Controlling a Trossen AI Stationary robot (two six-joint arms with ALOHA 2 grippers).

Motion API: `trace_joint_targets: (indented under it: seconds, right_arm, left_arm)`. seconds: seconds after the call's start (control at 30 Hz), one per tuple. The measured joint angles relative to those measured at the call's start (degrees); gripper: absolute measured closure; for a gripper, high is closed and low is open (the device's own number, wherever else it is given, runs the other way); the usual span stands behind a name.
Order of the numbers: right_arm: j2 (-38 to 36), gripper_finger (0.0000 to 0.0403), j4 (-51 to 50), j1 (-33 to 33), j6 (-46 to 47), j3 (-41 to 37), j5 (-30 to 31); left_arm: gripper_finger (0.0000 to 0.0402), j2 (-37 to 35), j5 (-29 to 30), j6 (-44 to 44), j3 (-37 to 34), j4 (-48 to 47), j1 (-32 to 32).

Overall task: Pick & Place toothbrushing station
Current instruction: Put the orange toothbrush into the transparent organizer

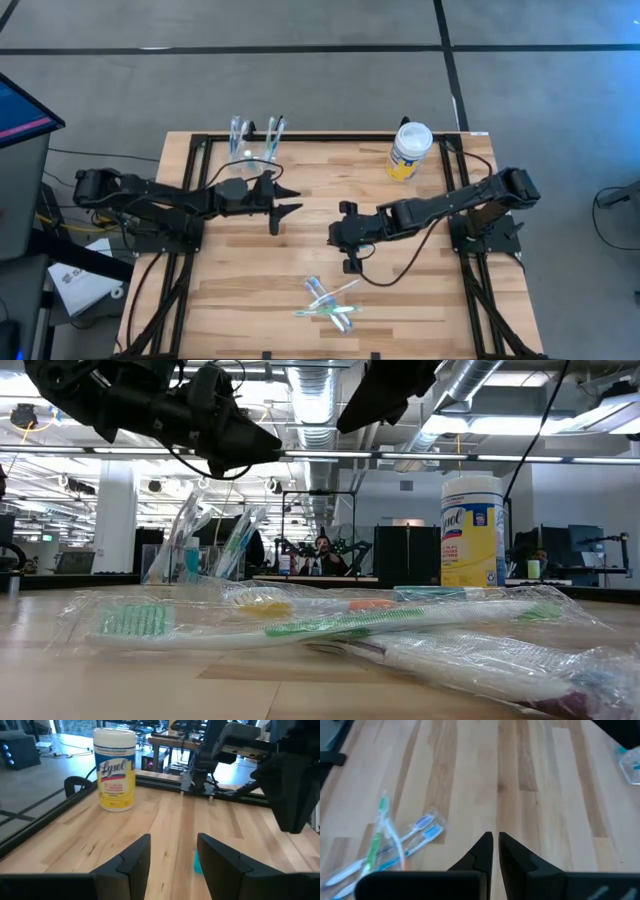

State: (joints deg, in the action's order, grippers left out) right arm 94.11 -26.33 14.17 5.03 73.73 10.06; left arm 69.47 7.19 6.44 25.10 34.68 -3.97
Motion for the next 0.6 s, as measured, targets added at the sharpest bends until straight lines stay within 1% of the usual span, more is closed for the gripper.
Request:
trace_joint_targets:
  seconds: [0.13, 0.33, 0.43, 0.57, 0.6]
  right_arm:
    - [0.0, 0.038, 0.0, 1.07, 0.01, 0.0, -2.59]
    - [0.0, 0.0376, 0.0, 2.96, 0.03, -0.02, -7.36]
    - [0.06, 0.0376, 0.02, 4.31, 0.6, -0.02, -8.62]
    - [2.86, 0.0378, -0.17, 5.67, 0.87, -0.21, -8.86]
    - [4.1, 0.0379, 1.13, 5.94, 0.78, -0.12, -9.23]
  left_arm:
    - [0.0247, 0.0, 0.03, 0.0, 0.0, -0.19, 2.81]
    - [0.0247, 0.0, 0.01, 0.0, 0.0, -0.22, 8.82]
    - [0.0247, 0.0, -0.01, 0.0, 0.0, -0.22, 11.53]
    - [0.0247, 0.0, -0.04, 0.0, 0.0, -0.22, 13.84]
    - [0.0247, 0.0, -0.06, 0.0, 0.0, -0.2, 14.1]
